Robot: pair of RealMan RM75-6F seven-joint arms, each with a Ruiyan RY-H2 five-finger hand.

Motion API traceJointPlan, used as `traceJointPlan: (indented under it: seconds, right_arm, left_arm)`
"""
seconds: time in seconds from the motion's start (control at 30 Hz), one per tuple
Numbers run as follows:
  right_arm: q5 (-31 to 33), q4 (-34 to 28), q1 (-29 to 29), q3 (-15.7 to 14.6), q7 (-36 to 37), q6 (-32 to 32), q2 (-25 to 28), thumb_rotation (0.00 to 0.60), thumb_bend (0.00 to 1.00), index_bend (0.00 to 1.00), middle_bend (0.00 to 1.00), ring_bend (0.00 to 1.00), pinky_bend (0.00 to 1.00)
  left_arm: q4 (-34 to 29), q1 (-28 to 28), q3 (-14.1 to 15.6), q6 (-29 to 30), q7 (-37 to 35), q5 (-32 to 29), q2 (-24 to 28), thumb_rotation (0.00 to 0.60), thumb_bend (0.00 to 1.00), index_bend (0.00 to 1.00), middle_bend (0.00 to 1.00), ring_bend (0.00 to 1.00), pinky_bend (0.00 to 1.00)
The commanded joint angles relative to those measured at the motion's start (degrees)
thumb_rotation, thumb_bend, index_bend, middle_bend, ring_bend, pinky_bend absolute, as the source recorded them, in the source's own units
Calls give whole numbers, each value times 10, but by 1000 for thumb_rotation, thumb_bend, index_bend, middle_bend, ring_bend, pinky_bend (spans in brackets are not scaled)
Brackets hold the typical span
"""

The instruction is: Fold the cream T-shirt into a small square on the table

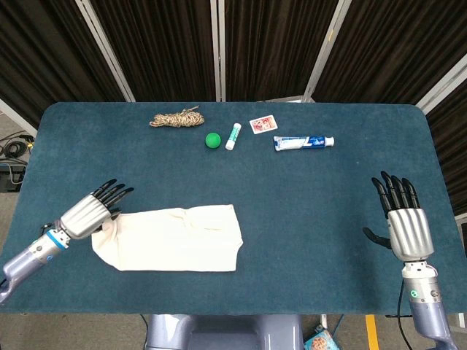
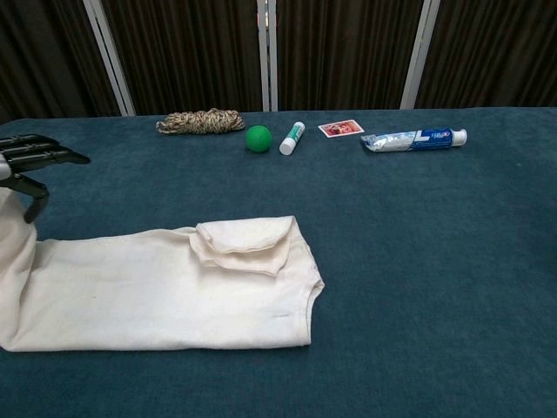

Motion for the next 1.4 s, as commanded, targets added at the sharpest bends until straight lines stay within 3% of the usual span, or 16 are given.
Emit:
traceJointPlan:
  seconds: [0.03,0.73,1.4]
  right_arm:
    - [1,0,-1,1,4,0,2,600,0,44,0,0,0]
    - [7,-6,-4,8,24,5,14,600,0,48,0,0,0]
    - [18,-6,-7,16,41,5,23,600,0,49,0,0,0]
  left_arm:
    - [-13,-16,-4,-4,13,4,-15,600,755,861,0,0,0]
    - [-69,-88,-37,-21,59,-1,-75,600,754,861,0,0,0]
    - [-88,-164,-35,-56,107,25,-122,600,753,860,0,0,0]
